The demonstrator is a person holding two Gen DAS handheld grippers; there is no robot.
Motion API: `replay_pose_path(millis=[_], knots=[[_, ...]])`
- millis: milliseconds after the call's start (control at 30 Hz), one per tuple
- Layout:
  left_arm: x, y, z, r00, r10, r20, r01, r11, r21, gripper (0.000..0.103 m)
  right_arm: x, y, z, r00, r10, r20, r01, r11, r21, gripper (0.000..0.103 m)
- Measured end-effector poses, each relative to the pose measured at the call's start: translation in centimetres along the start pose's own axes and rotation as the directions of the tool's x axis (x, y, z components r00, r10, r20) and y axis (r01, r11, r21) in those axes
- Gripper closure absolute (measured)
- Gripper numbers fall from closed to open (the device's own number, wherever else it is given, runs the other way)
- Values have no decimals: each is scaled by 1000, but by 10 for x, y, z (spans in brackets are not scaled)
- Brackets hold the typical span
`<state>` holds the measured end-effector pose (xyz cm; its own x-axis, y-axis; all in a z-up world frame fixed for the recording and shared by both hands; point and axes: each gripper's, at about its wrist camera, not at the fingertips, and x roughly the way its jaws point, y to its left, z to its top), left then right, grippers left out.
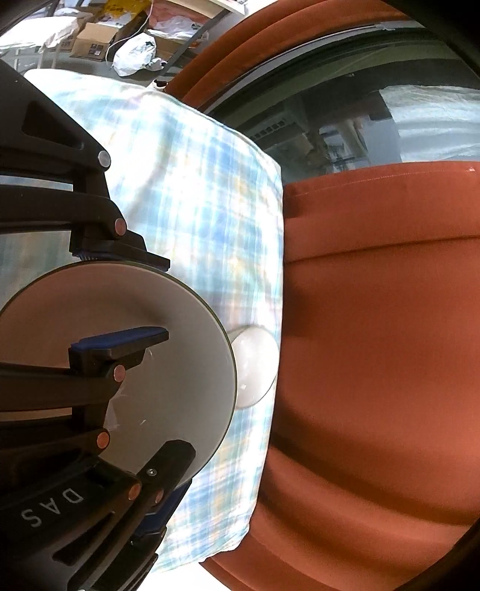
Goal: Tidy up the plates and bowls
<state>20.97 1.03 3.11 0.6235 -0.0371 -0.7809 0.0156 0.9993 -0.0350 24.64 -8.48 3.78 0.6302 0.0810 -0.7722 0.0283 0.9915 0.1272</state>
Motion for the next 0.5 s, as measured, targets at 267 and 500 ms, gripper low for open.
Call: replay_pose_path(millis=[267,500], knots=[[-18,-42,-28,1000,-17,10,17,1000,-2,74,-23,-45,-26,1000,-1,17,1,1000,5,79],[-33,-79,-52,999,-32,21,32,999,-1,74,-52,-88,-46,999,-12,36,12,1000,7,79]])
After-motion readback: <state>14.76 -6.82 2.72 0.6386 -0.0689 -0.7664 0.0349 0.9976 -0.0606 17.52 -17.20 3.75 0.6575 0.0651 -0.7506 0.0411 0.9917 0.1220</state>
